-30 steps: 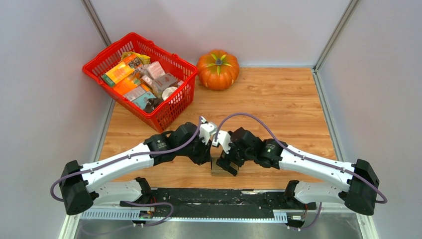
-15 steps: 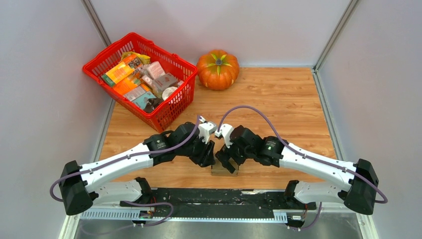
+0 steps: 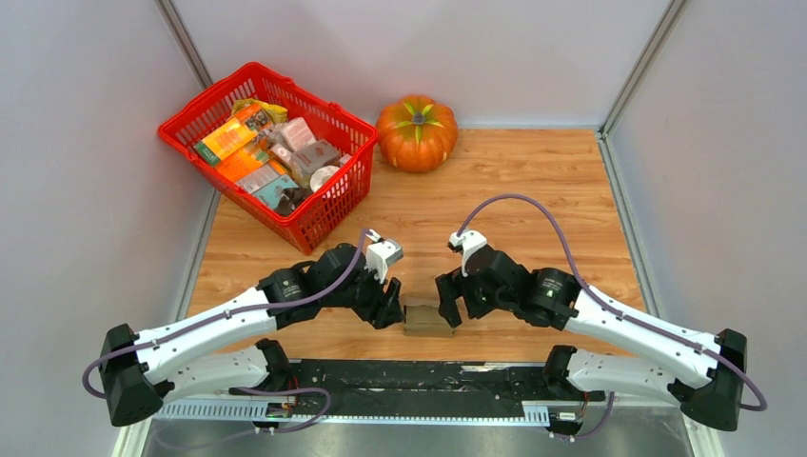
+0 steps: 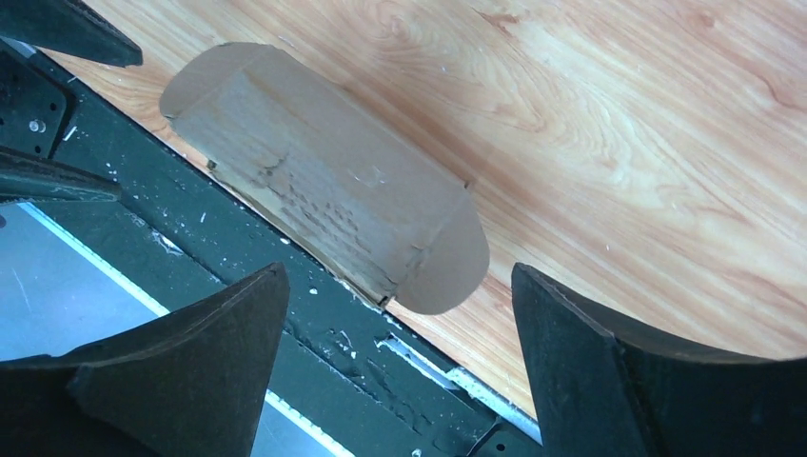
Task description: Fold the paper box
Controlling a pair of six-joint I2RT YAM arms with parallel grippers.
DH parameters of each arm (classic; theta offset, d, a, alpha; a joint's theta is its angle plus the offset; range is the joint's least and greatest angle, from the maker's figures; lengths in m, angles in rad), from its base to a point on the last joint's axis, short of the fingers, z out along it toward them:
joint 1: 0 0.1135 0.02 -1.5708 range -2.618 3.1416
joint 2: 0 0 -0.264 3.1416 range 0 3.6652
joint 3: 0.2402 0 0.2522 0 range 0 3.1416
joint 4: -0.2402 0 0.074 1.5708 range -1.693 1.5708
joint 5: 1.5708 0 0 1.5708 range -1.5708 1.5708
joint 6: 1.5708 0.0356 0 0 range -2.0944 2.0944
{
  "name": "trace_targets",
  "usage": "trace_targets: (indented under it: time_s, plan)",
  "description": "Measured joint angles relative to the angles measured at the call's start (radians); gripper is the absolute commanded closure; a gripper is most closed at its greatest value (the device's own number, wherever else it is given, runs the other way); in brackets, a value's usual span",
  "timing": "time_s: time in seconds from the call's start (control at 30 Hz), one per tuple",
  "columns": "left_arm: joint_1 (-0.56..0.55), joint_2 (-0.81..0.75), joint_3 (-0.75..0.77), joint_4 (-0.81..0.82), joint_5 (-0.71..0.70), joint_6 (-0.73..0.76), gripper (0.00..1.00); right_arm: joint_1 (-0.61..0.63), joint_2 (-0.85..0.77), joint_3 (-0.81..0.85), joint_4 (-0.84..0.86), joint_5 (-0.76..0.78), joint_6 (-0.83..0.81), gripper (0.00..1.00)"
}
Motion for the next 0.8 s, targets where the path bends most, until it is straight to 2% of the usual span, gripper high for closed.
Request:
trace_targets:
  time_s: [0.13,0.2,0.37,0.47,0.57,0.8]
  plan:
    - [0.0,0.009,-0.019,0.015,0.0,0.018,0.35,0.0,-0.032,-0.034,-0.014,0.018,0.041,0.2]
    - [0.0,0.016,-0.019,0.024,0.001,0.023,0.35,0.0,-0.031,-0.048,-0.026,0.023,0.054,0.27]
    - [0.0,0.014,-0.02,0.068,0.001,0.017,0.4,0.002,-0.031,-0.061,-0.046,0.029,0.082,0.32]
    - [0.0,0.012,-0.009,0.066,0.001,0.003,0.34,0.01,-0.031,-0.065,-0.044,0.037,0.093,0.37]
    - [0.0,0.028,0.034,0.062,0.007,-0.005,0.32,0.018,-0.03,-0.071,-0.045,0.056,0.098,0.41]
    - [0.037,0.193,0.191,0.074,0.059,-0.032,0.46,0.032,-0.01,-0.071,-0.036,0.086,0.097,0.51]
